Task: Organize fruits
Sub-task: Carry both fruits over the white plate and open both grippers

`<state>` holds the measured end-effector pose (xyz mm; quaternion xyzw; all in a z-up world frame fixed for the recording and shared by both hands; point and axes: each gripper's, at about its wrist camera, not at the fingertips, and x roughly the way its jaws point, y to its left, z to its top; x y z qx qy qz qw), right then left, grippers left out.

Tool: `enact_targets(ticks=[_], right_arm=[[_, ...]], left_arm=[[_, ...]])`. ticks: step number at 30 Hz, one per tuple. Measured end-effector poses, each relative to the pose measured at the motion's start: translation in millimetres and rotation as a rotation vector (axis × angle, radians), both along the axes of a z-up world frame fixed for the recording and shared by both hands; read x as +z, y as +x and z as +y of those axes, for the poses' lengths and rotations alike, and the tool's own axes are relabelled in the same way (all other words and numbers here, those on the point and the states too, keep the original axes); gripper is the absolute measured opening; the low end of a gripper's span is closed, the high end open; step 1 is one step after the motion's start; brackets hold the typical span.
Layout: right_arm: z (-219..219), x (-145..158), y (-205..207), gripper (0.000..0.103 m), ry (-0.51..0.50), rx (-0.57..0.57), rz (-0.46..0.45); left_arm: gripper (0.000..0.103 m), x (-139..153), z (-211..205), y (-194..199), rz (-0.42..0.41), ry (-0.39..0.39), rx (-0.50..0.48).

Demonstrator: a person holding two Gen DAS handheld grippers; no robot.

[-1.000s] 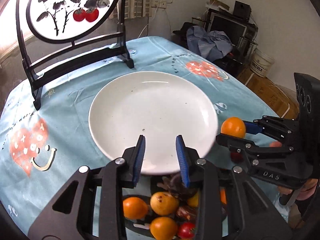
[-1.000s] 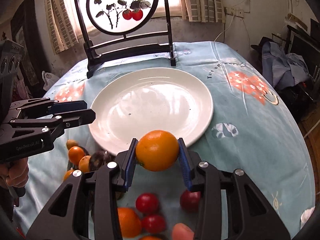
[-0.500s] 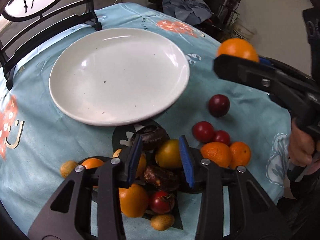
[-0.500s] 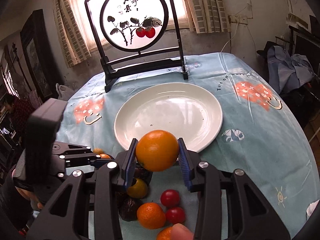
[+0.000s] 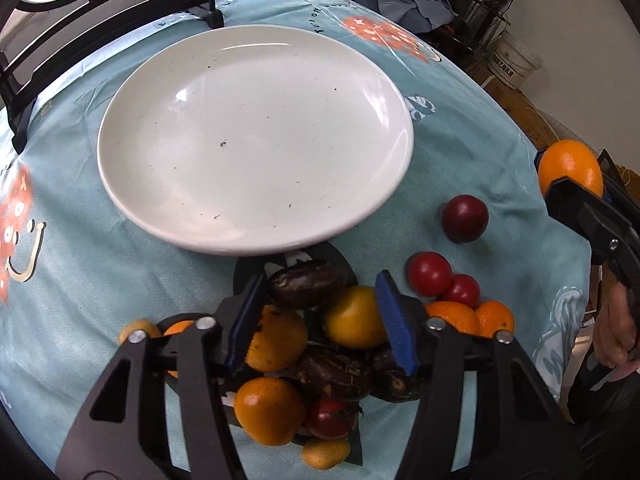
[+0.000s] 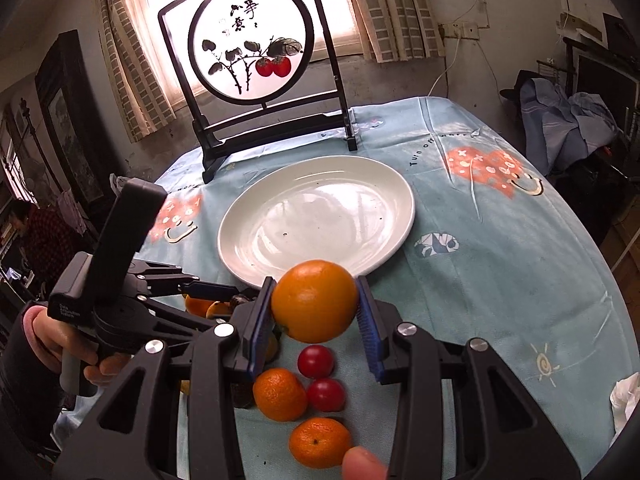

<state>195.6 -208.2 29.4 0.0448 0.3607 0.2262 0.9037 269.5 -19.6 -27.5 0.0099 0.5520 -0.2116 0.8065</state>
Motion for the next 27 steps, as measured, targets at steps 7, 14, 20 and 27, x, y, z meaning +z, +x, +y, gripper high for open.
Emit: enact_targets(ticks=[7,14,20,27], right_arm=[[-8.4,-6.0,-5.1,0.040,0.035,0.006,0.012],[-9.9,-8.0,-4.2,0.040,0.045,0.007,0.024],[-16.5,-7.3,-8.6,0.040,0.039,0.003,0.018],[-23.8,-11.1,-13.3,0.040,0.055,-0.013,0.020]], left_arm=[[0.031,1.7,7.4,6.9,0.054,-0.028,0.012],[0.055,-24.3,-25.2,26.5,0.166,-0.073,-0.031],[0.051,-17.1,-43.8,10.8,0.045,0.015,-0.037],[0.043,-3.4,-36.8,-22.5,-0.140,0.059,-0.022]])
